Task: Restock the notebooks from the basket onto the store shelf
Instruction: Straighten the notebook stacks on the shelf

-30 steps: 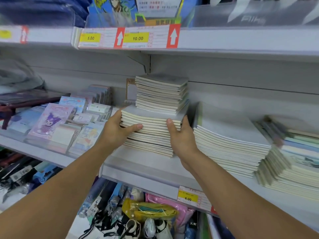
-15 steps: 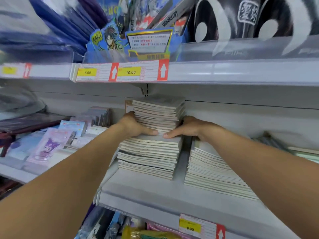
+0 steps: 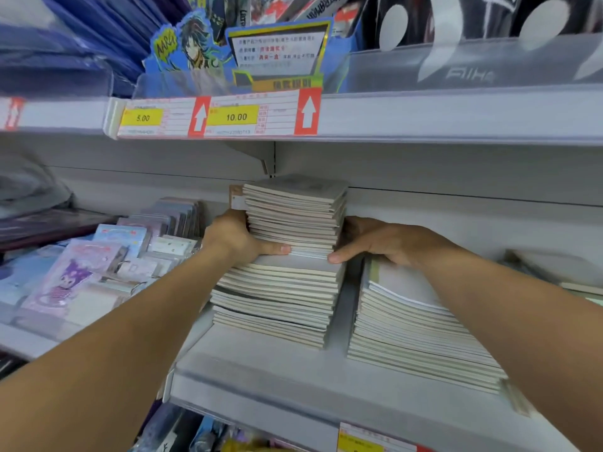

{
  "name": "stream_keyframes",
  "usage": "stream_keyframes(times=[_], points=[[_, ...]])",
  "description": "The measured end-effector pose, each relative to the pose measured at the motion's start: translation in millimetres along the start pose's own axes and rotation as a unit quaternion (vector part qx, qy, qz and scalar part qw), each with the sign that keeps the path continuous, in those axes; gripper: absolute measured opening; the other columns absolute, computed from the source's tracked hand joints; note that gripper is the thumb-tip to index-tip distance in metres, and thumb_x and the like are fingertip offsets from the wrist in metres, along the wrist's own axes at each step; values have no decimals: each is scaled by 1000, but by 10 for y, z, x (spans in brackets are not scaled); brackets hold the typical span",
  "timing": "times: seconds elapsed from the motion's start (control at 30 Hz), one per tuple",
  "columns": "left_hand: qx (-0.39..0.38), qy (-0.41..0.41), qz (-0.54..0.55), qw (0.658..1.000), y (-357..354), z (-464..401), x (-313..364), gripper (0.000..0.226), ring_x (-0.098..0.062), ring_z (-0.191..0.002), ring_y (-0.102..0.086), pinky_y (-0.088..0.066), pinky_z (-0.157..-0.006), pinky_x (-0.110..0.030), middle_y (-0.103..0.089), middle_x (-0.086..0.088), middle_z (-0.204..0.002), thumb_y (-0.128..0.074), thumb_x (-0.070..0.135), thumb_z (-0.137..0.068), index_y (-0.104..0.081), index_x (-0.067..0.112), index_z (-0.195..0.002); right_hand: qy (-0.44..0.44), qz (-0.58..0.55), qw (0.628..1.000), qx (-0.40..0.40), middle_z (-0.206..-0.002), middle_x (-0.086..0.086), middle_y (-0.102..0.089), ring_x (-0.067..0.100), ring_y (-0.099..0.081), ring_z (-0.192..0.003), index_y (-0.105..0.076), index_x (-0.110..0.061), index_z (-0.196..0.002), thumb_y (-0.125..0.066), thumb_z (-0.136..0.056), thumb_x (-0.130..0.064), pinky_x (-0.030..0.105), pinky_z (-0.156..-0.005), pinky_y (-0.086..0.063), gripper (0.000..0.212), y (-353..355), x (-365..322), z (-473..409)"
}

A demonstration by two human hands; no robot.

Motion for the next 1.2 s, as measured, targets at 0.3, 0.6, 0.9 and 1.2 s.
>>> stream_keyframes(times=[0.3, 0.6, 0.9, 1.2], points=[[-68, -82, 73, 992, -32, 55, 212, 60, -16, -120, -56, -37, -104, -24, -62, 4, -128, -75, 38, -75, -60, 19, -130, 67, -19, 990, 119, -130, -18, -63, 4, -61, -115, -51, -33, -141, -75, -52, -81, 30, -108, -43, 104, -44, -127, 45], [-92, -74, 72, 990, -84, 45, 149, 55, -15, -122, -54, -36, -107, -26, -61, 6, -129, -74, 32, -82, -56, 20, -133, 66, 79, 979, 177, -129, -20, -62, 4, -60, -113, -52, -37, -136, -69, -63, -79, 25, -99, -47, 86, -92, -198, 90], [-23, -69, 13, 997, 33, 45, 171, 62, -22, -116, -60, -43, -101, -27, -66, -1, -125, -86, 33, -68, -64, 16, -123, 52, 75, 975, 204, -107, -18, -71, 3, -65, -97, -69, -31, -117, -77, -67, -66, 23, -87, -52, 62, -18, -130, 94], [-101, -90, 56, 989, 15, 58, 231, 55, -14, -109, -60, -42, -96, -22, -63, 5, -118, -82, 12, -74, -62, 9, -124, 71, 31, 975, 207, -98, -17, -75, -3, -69, -90, -75, -25, -107, -91, -60, -46, 20, -88, -54, 54, 55, -138, 177]])
Point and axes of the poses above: each hand's wrist, its own z-axis away from the middle knuckle, its own y-axis out of the back of the hand, x = y × z, the point moved 10 cm from there along -z, towards the middle knuckle
